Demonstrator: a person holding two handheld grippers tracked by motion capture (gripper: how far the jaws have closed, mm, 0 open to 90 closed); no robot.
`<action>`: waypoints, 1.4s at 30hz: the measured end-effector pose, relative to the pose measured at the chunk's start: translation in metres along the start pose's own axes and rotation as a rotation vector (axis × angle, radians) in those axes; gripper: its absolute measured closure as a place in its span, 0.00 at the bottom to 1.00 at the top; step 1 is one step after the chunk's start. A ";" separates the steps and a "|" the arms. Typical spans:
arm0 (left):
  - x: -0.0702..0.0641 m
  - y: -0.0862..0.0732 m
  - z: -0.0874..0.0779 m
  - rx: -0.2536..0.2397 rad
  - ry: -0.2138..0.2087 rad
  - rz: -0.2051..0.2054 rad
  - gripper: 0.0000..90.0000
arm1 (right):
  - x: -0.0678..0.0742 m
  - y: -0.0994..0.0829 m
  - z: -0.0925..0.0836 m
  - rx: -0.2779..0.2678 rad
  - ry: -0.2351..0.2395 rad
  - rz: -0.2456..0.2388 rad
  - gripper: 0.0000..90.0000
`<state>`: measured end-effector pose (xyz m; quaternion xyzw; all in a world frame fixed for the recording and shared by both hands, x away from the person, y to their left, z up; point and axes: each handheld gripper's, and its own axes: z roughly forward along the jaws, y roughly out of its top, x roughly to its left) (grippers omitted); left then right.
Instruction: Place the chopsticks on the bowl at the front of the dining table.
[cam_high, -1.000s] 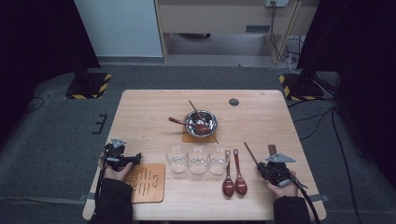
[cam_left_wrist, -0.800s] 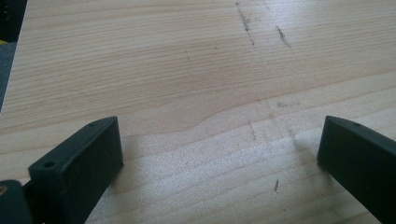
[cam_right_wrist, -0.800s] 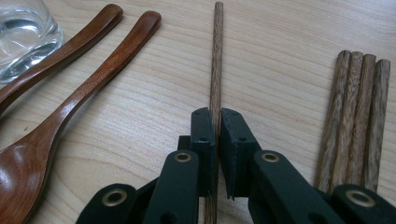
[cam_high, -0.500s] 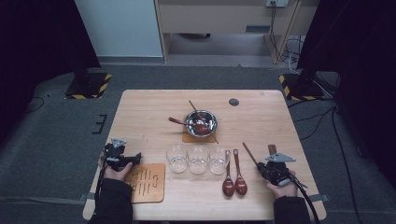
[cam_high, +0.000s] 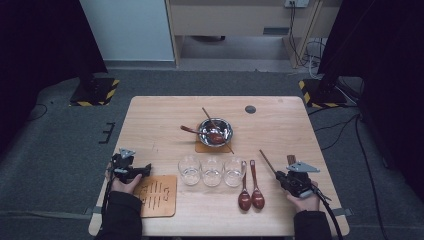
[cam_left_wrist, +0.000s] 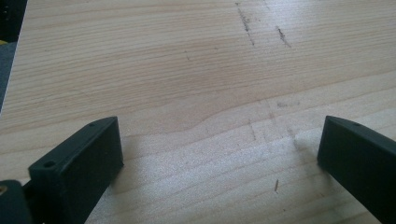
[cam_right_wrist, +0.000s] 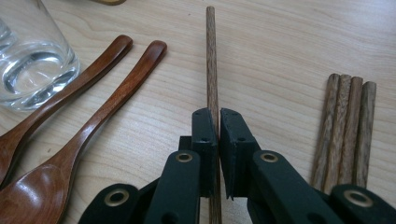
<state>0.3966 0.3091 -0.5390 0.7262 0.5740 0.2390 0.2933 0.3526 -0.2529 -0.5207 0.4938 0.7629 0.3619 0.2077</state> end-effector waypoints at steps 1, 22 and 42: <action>0.000 0.000 0.000 0.000 0.000 0.000 0.00 | 0.000 0.000 -0.001 -0.002 -0.002 -0.001 0.94; 0.000 0.000 0.000 0.000 0.000 0.000 0.00 | -0.009 0.021 -0.020 -0.091 -0.027 0.034 0.94; 0.000 0.000 0.000 0.000 0.000 0.000 0.00 | -0.010 0.065 -0.031 -0.204 -0.034 0.049 0.94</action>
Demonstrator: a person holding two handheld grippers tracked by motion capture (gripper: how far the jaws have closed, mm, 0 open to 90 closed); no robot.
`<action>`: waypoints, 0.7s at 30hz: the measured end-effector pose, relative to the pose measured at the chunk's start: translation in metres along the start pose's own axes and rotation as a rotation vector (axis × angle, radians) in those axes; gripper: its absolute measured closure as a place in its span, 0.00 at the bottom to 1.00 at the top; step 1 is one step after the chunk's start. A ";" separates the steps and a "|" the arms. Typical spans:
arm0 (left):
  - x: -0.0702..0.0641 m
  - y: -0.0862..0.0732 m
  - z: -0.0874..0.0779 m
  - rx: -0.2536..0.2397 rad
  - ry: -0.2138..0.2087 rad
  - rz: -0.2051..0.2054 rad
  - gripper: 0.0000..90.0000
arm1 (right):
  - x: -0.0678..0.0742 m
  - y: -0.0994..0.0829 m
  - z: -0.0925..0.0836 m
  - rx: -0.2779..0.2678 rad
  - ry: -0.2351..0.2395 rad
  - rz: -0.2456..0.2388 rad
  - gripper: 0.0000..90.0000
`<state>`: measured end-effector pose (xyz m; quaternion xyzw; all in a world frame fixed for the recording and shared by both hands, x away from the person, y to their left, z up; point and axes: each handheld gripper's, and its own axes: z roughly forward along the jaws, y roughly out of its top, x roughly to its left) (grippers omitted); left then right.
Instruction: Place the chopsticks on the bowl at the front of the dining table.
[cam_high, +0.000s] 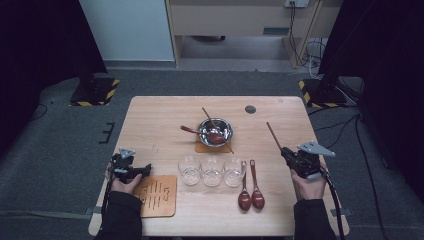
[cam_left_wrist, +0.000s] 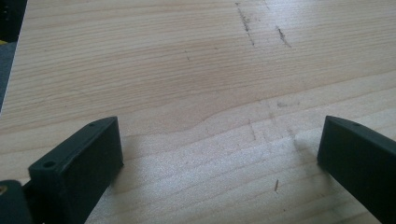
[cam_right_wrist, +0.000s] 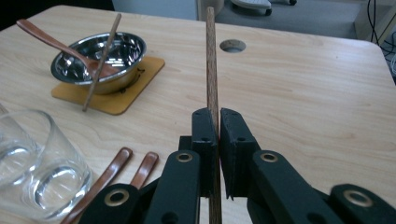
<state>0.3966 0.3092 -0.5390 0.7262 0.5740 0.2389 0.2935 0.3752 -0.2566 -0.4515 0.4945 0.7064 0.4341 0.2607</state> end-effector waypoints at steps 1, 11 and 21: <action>0.000 0.000 0.000 0.000 0.000 0.000 0.00 | 0.000 0.002 0.000 -0.006 0.000 0.001 0.94; 0.000 0.000 0.000 0.000 0.000 0.000 0.00 | 0.004 0.021 0.001 -0.042 0.001 0.000 0.94; 0.000 0.000 0.000 0.000 0.000 0.000 0.00 | 0.008 0.035 0.004 -0.062 0.004 -0.010 0.94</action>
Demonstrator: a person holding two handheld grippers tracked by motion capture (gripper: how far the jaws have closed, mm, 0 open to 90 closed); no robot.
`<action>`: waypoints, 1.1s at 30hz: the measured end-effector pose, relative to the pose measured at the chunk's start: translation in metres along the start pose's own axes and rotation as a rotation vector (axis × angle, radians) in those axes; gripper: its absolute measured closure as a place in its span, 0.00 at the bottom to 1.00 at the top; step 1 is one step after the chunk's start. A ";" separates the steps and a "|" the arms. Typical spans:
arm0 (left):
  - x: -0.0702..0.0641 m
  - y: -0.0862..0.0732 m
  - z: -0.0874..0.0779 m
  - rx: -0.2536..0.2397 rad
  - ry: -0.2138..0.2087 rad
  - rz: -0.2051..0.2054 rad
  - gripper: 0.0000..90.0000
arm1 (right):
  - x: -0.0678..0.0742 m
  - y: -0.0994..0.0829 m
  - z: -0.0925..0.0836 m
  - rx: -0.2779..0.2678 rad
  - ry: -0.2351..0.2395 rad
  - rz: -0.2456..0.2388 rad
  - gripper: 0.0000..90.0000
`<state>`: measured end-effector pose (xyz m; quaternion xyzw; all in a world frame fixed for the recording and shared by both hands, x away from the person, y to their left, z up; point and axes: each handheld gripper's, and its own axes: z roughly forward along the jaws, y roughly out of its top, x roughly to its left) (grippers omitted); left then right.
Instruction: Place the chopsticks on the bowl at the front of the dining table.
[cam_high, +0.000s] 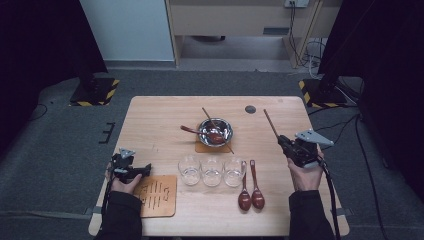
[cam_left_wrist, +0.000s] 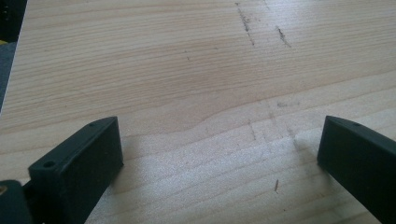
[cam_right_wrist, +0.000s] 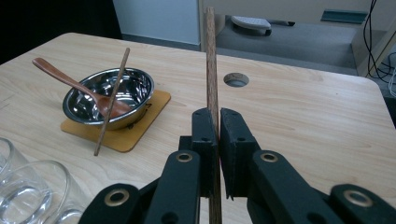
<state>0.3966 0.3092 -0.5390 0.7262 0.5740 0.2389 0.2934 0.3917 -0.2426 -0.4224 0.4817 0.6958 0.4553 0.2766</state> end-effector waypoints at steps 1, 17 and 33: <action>0.000 0.000 0.000 0.000 0.000 0.000 0.00 | 0.001 0.002 0.001 -0.002 0.000 -0.002 0.94; 0.000 0.000 0.000 0.000 0.000 0.000 0.00 | 0.009 0.021 0.009 -0.024 0.008 -0.019 0.94; 0.000 0.000 0.000 0.000 0.000 0.000 0.00 | 0.013 0.035 0.016 -0.044 0.018 -0.022 0.94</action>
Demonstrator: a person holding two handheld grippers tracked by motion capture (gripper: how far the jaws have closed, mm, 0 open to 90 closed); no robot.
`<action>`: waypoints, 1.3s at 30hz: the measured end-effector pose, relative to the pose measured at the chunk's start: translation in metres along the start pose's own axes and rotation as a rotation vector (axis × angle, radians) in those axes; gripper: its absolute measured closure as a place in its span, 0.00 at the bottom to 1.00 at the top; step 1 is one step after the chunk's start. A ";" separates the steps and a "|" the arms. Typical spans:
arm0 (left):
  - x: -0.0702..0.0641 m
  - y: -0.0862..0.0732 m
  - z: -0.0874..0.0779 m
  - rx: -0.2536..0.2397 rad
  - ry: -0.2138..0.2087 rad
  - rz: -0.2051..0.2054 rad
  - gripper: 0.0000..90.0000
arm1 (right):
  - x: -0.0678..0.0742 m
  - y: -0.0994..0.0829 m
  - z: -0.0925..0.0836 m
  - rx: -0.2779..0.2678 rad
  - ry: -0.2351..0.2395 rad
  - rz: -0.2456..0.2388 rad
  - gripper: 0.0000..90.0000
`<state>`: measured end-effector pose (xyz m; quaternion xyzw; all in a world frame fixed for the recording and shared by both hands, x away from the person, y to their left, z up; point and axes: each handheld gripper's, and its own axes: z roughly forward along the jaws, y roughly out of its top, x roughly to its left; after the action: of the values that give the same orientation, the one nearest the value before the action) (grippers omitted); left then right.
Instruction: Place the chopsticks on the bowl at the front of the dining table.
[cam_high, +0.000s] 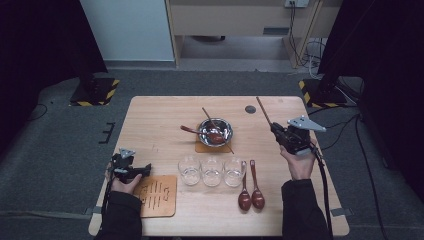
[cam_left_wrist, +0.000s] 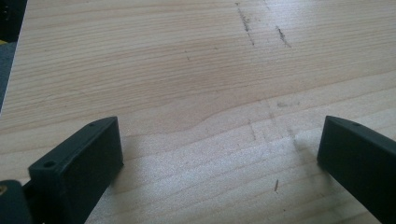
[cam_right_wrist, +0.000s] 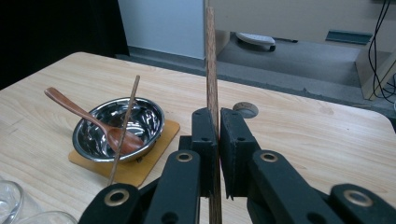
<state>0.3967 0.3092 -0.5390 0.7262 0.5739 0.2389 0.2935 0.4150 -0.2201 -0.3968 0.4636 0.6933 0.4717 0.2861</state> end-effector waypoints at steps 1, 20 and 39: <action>0.000 0.000 0.000 0.000 0.000 0.000 0.00 | 0.000 0.000 0.001 -0.003 0.001 -0.001 0.94; 0.000 0.000 0.000 0.000 0.000 0.000 0.00 | 0.009 0.009 0.019 -0.014 0.025 -0.010 0.95; 0.000 0.000 0.000 0.000 0.000 0.000 0.00 | 0.019 0.022 0.039 -0.019 0.045 -0.021 0.94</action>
<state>0.3967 0.3092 -0.5390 0.7261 0.5741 0.2389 0.2936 0.4481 -0.1845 -0.3910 0.4428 0.6998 0.4857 0.2799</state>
